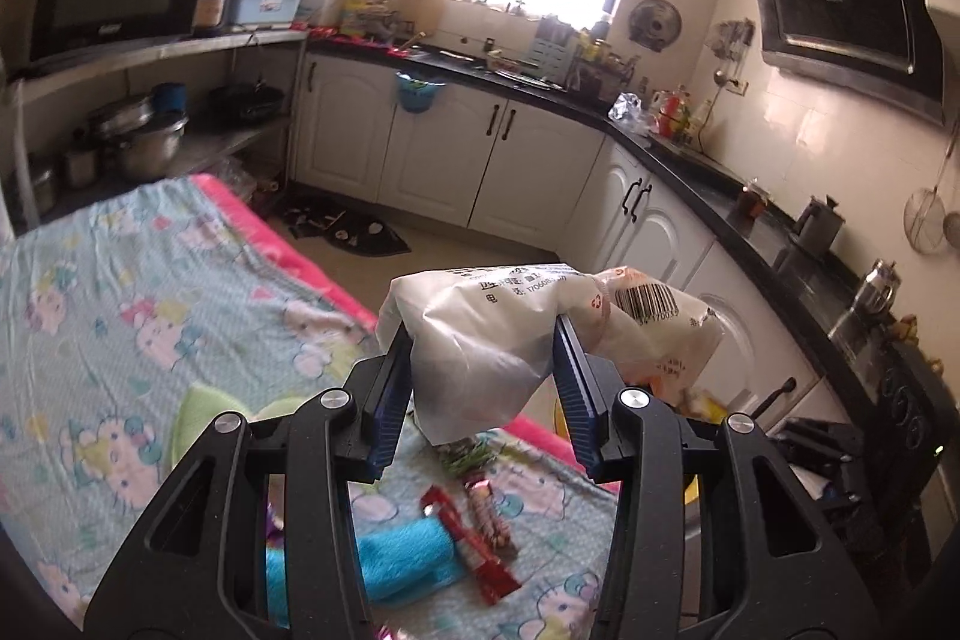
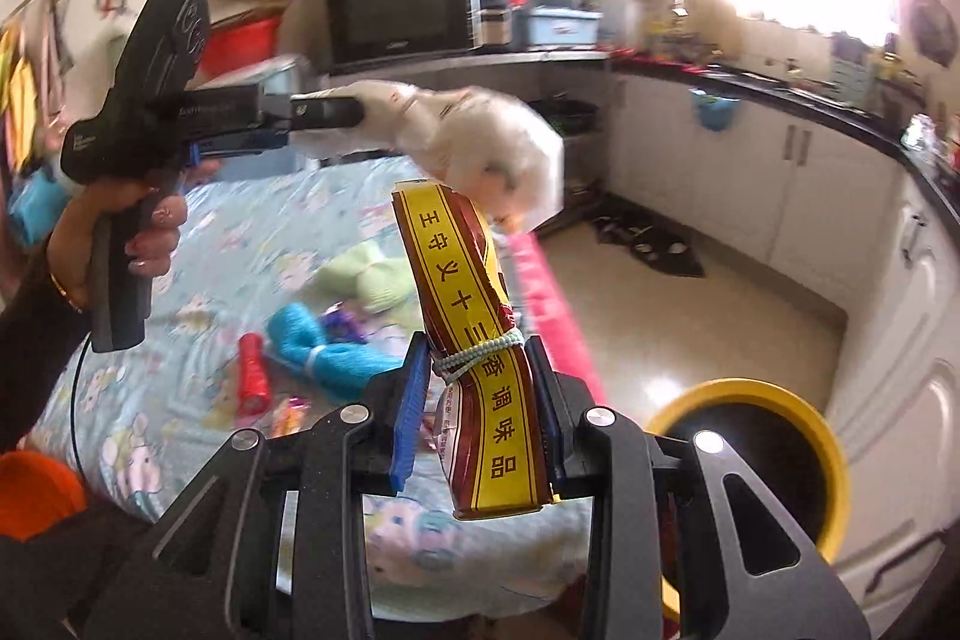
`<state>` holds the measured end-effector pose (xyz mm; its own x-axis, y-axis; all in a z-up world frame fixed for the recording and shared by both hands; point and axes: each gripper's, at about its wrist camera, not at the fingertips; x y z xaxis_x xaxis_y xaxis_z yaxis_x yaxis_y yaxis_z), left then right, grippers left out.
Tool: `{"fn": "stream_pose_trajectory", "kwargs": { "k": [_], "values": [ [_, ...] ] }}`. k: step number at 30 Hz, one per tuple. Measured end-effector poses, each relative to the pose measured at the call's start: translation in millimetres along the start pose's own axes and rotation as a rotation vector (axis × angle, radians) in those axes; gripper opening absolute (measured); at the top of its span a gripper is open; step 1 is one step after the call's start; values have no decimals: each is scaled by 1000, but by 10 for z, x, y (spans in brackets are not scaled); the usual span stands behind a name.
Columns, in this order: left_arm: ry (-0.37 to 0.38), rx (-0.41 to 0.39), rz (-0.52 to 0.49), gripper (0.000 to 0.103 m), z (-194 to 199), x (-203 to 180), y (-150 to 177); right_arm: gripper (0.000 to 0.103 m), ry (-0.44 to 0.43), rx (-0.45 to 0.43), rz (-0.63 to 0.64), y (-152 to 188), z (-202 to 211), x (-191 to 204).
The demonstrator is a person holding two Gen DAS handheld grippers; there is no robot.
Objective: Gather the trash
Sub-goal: 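Carry both items over the yellow bin and open both tools to drop them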
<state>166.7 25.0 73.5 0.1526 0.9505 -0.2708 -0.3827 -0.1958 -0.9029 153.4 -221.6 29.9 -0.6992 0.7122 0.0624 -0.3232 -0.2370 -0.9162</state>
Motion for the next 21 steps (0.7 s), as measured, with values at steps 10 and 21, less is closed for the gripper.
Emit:
{"fn": "stream_pose_trajectory", "kwargs": {
  "k": [10,21],
  "values": [
    [56,27,-74,37,-450,-492,-14,30,196,-33,-91,149,313,-588],
    [67,84,-195,37,-926,-986,234,30,365,-57,-232,407,471,-1107]
  ]
}}
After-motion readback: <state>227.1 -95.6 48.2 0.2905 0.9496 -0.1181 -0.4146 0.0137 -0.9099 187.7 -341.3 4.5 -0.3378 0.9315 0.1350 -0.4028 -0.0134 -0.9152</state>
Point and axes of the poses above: each gripper's, at about its wrist camera, not at the fingertips, and z roughly against the way its jaws point, x to its left, y to its underside, and after that the axes turned 10 degrees about -x, right-handed
